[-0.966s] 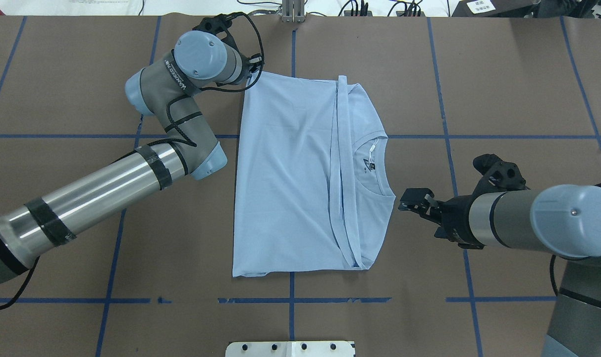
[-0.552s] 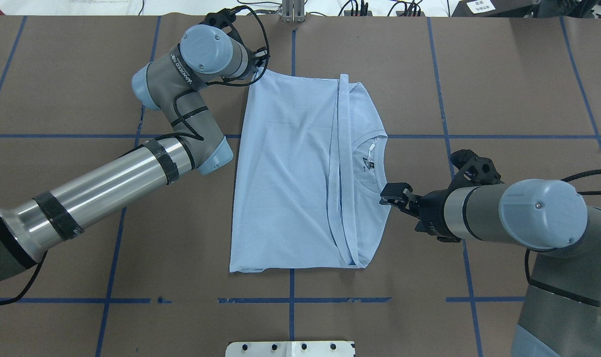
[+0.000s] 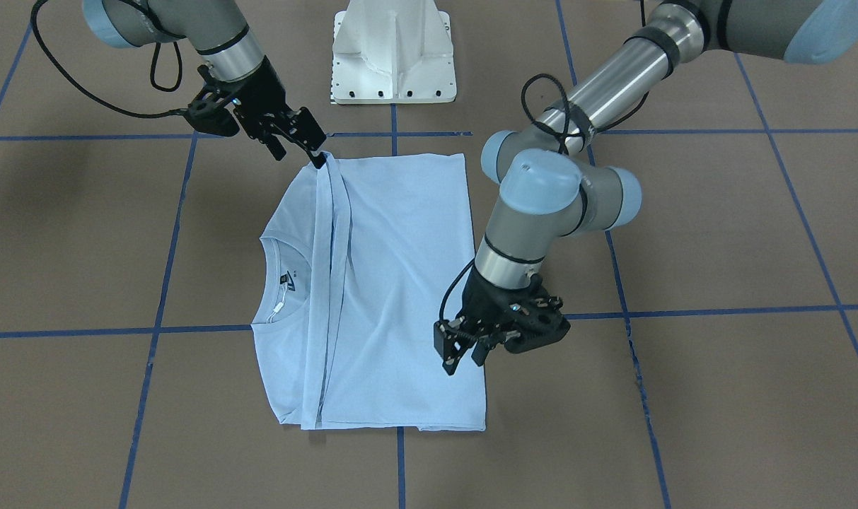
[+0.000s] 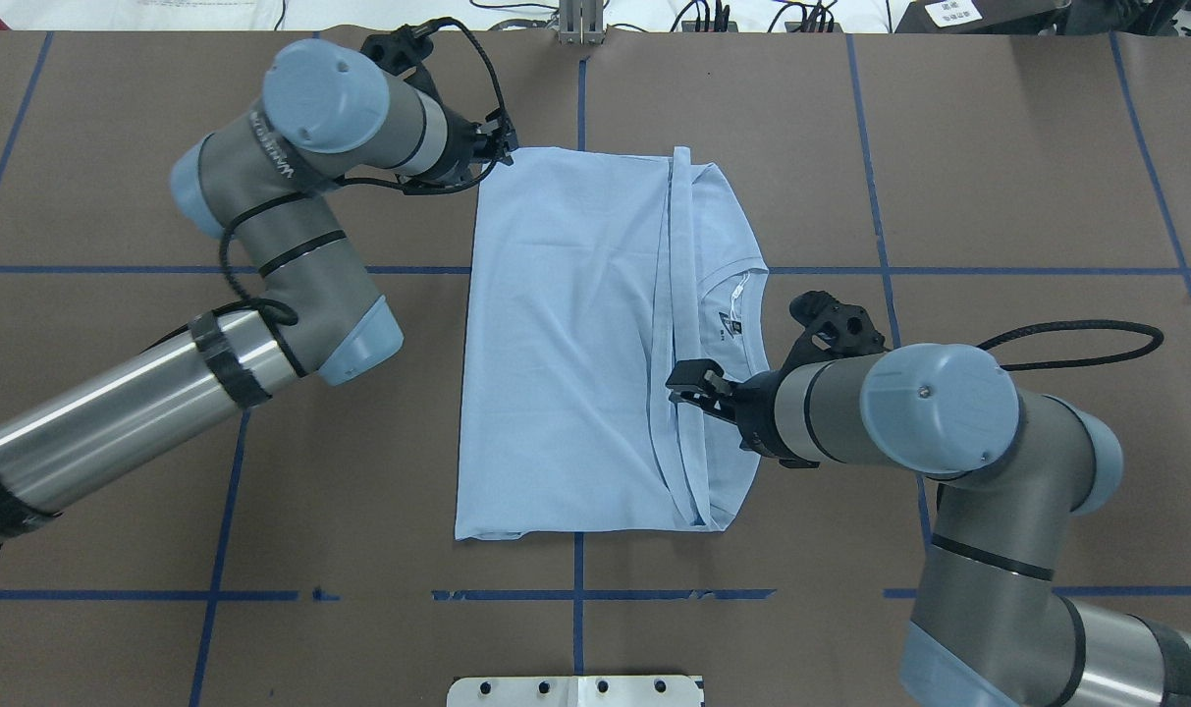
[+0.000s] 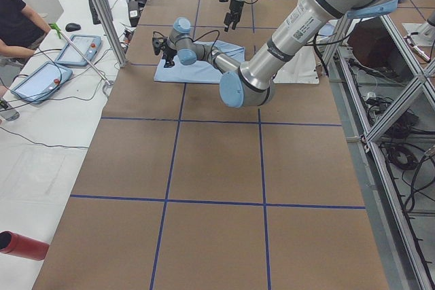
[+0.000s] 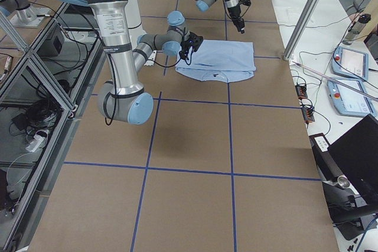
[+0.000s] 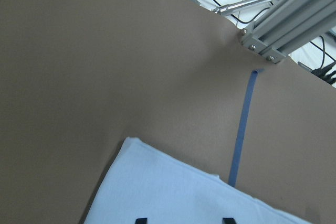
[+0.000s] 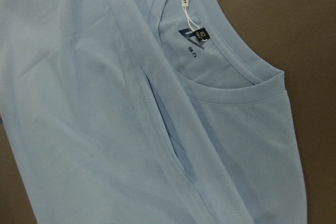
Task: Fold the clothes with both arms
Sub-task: 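Move the right gripper over the shirt middle while the left gripper holds the far edge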
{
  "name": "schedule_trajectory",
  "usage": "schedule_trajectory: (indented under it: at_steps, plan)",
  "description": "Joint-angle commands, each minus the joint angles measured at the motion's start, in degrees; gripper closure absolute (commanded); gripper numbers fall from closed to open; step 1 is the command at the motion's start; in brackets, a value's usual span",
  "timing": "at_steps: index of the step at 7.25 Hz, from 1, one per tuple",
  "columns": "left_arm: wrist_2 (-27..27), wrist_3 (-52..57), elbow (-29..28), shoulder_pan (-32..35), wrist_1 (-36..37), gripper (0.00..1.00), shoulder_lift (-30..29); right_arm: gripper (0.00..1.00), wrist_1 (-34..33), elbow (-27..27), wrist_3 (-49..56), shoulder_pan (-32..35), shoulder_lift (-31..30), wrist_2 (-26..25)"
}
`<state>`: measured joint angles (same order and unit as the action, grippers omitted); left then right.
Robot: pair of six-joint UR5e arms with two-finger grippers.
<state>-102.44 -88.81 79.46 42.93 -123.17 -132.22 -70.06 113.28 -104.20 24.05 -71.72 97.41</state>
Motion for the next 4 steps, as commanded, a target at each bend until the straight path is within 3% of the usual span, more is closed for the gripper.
schedule_trajectory:
  at_steps: [1,2,4]
  plan:
    - [-0.6,0.2,8.0,0.0,2.4,0.43,5.2,0.00,-11.5,-3.3,15.4,-0.8,5.9,0.3]
    - [-0.6,0.2,8.0,0.0,2.4,0.43,5.3,0.00,-17.1,-5.5,23.8,-1.5,8.9,0.2]
    - [-0.6,0.2,8.1,0.0,2.4,0.43,5.3,0.00,-18.6,-11.2,34.6,-2.2,11.9,0.3]
